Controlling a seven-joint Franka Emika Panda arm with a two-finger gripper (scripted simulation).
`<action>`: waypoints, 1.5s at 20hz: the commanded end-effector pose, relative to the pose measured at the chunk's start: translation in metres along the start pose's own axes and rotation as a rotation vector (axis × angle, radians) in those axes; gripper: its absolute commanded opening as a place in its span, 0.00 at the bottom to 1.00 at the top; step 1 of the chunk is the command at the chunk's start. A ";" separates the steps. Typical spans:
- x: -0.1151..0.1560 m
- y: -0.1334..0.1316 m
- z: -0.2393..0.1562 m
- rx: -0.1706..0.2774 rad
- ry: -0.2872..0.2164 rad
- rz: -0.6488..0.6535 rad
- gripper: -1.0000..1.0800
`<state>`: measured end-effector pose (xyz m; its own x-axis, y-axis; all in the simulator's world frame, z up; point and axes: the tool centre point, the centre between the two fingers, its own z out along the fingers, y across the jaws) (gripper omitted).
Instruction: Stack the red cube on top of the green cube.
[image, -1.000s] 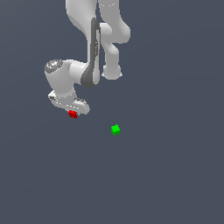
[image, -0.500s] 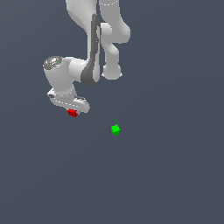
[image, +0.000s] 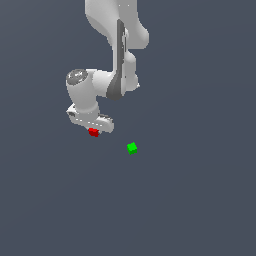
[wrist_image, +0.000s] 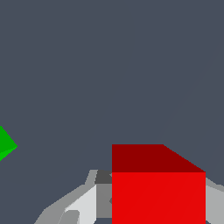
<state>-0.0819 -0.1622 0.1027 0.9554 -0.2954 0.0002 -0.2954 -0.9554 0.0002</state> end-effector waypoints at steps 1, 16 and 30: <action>-0.001 -0.024 0.004 0.000 0.000 -0.001 0.00; -0.005 -0.173 0.033 0.001 0.000 -0.002 0.00; -0.003 -0.191 0.036 0.000 0.000 -0.002 0.96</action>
<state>-0.0281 0.0212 0.0665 0.9560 -0.2935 0.0000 -0.2935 -0.9560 0.0000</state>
